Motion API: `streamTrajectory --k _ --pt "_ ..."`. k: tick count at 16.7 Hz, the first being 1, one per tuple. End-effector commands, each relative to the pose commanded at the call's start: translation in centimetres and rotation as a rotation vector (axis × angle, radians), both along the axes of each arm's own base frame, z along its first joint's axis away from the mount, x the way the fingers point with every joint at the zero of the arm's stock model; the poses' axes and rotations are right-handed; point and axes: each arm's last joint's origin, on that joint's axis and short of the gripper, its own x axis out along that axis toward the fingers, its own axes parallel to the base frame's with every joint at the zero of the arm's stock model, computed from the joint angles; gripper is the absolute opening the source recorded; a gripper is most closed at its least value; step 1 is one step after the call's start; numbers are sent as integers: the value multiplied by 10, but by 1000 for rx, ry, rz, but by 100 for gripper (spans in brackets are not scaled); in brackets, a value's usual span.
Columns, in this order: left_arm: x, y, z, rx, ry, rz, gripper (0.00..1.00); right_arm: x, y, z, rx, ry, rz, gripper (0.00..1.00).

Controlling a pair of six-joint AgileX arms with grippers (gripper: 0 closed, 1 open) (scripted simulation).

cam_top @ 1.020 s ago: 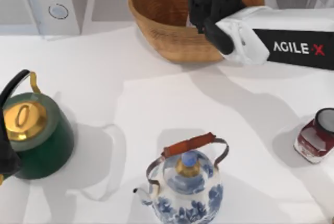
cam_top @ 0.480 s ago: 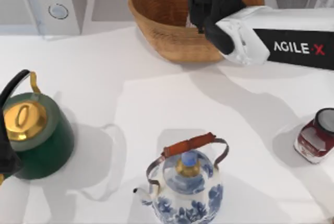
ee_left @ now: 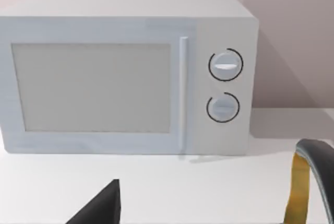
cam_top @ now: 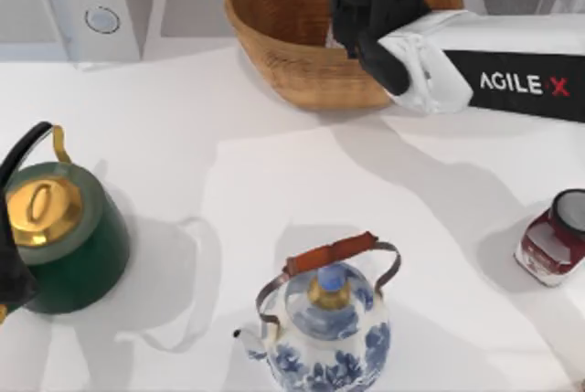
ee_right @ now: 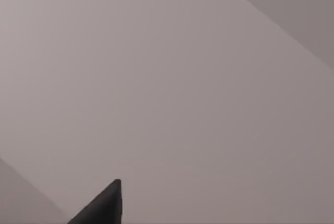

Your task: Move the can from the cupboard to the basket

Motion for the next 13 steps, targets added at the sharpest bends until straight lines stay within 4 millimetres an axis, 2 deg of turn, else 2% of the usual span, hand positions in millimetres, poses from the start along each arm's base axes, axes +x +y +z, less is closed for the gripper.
streamTrajectory --k 5,7,10,13 --pt "0 0 0 0 0 0 100 -1 1 0 0 0 2 100" --pt "0 0 0 0 0 0 100 -2 -6 3 -2 5 8 100" --pt "0 0 0 0 0 0 100 -12 -32 13 -9 26 34 100" --pt "0 0 0 0 0 0 100 -36 -73 27 -18 61 76 100"
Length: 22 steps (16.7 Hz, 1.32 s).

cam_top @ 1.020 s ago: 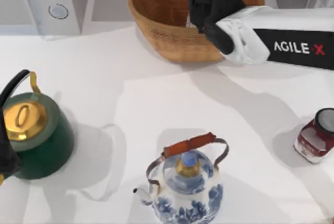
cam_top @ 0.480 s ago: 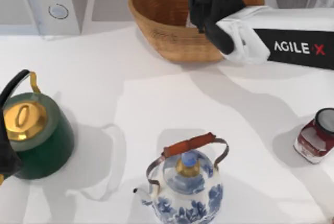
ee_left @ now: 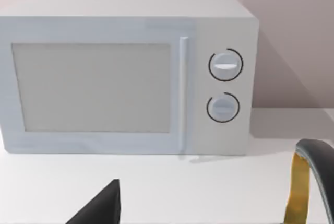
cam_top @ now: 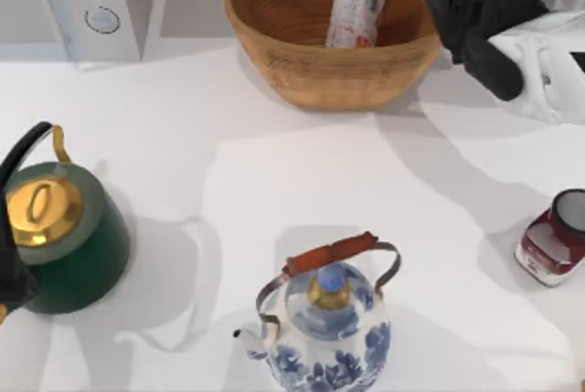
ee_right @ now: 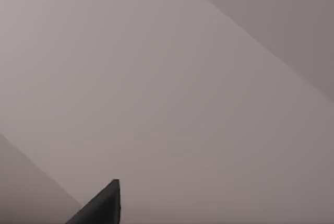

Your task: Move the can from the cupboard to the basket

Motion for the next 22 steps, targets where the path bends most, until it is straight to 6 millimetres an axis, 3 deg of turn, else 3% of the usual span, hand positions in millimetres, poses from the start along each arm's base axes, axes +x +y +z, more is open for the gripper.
streamTrajectory --k 6,11,16,22 --pt "0 0 0 0 0 0 100 -95 -99 20 6 53 67 100" --pt "0 0 0 0 0 0 100 -190 -160 0 21 55 61 100" --pt "0 0 0 0 0 0 100 -257 -189 -42 28 -7 10 100" --pt "0 0 0 0 0 0 100 -283 -201 -84 19 -58 -65 100"
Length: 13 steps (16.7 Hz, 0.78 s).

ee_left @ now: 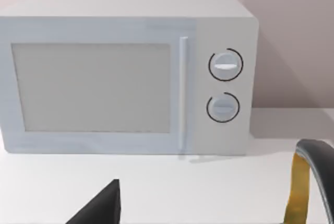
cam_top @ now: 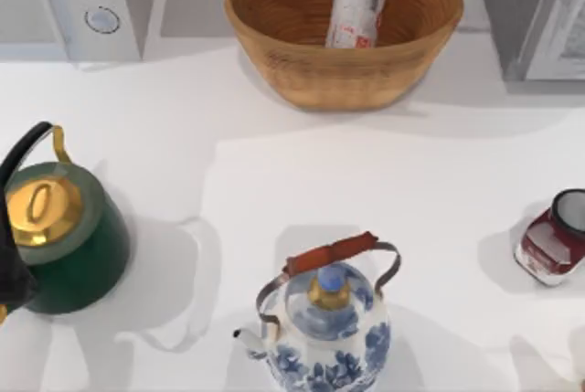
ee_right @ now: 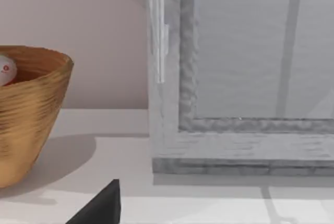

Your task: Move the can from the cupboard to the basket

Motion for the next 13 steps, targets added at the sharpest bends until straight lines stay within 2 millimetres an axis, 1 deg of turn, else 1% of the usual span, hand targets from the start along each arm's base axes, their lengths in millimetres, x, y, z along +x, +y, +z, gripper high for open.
streamTrajectory --k 2,8,10,13 --pt "0 0 0 0 0 0 100 -1 -1 -5 -1 -4 -12 100" --pt "0 0 0 0 0 0 100 -2 -1 -4 -1 -6 -10 100" --pt "0 0 0 0 0 0 100 0 -3 -1 -2 -4 -14 100" --pt "0 0 0 0 0 0 100 6 -10 10 -6 -10 -20 100"
